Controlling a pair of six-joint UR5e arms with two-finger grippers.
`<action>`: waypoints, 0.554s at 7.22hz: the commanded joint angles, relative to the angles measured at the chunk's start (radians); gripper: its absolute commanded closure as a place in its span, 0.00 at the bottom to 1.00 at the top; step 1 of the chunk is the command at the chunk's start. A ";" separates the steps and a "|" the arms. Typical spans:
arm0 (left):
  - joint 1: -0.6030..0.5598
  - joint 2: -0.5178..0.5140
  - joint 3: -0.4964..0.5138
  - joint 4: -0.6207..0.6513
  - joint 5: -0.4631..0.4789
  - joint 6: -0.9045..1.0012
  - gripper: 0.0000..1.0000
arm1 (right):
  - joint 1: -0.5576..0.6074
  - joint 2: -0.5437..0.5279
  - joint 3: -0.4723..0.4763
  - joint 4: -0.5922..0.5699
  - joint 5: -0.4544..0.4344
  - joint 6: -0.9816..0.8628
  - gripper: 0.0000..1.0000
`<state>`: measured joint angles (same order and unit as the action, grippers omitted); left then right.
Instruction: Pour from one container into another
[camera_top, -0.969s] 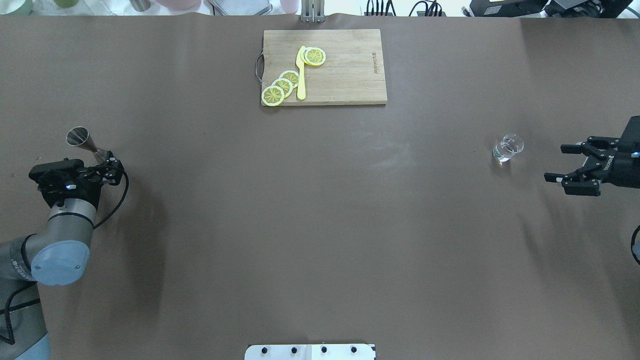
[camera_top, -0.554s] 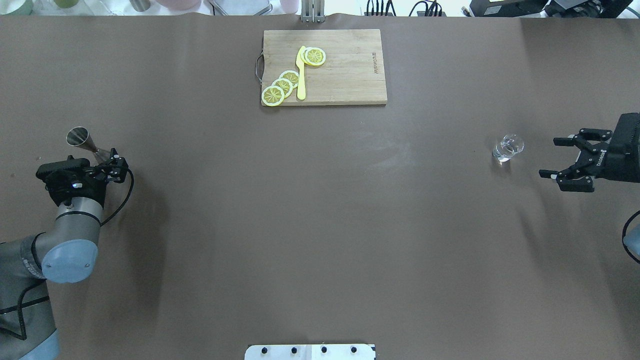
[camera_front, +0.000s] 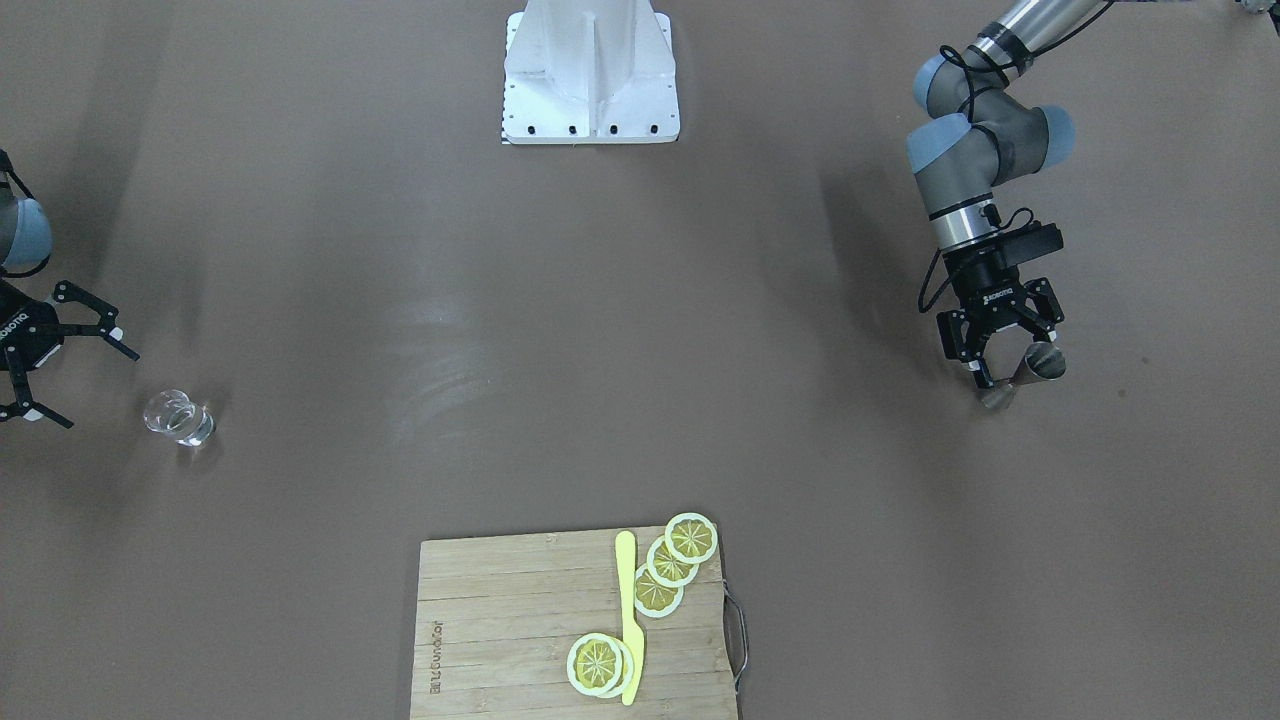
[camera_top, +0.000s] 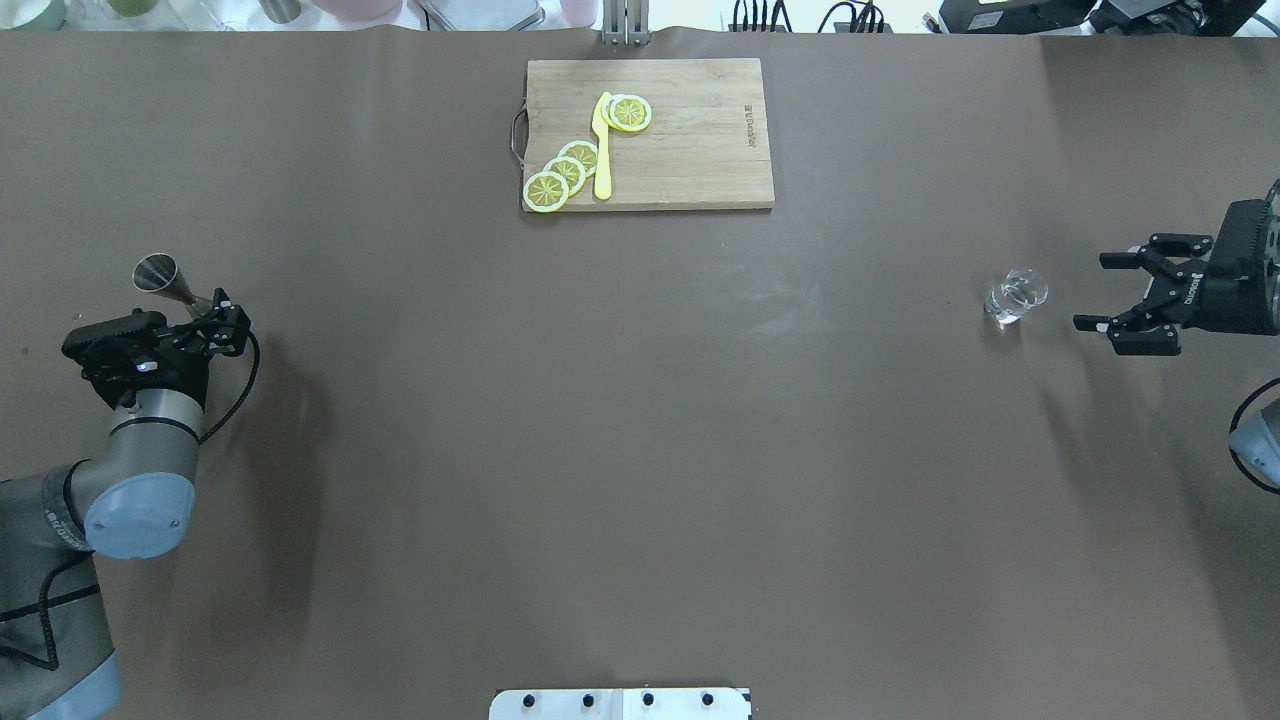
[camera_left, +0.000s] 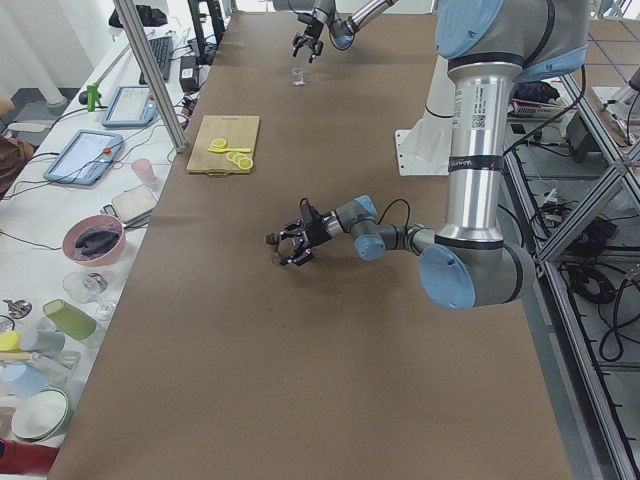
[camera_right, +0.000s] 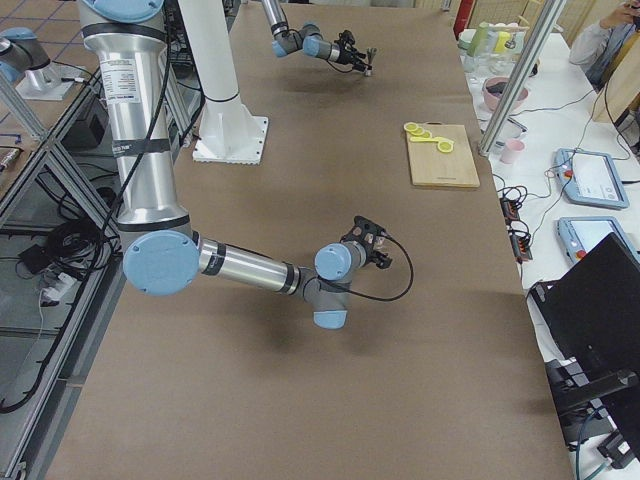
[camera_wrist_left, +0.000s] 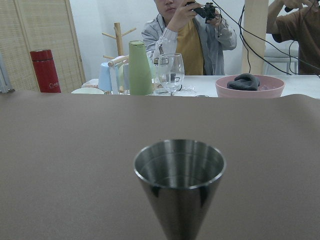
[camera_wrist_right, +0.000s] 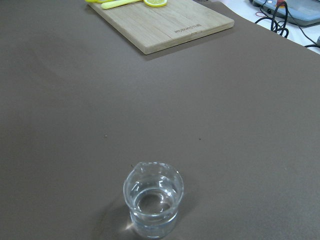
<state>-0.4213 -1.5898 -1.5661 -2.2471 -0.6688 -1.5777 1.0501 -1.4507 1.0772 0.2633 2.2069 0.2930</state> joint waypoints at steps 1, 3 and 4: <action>-0.013 -0.001 0.011 -0.002 0.000 -0.001 0.02 | 0.001 0.027 -0.025 0.010 0.045 -0.002 0.01; -0.014 -0.042 0.024 -0.002 0.002 0.001 0.02 | 0.001 0.070 -0.072 0.010 0.066 -0.029 0.01; -0.013 -0.044 0.027 -0.002 0.002 0.001 0.02 | -0.002 0.072 -0.079 0.008 0.065 -0.037 0.01</action>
<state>-0.4347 -1.6239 -1.5449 -2.2488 -0.6678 -1.5775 1.0499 -1.3916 1.0171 0.2722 2.2671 0.2701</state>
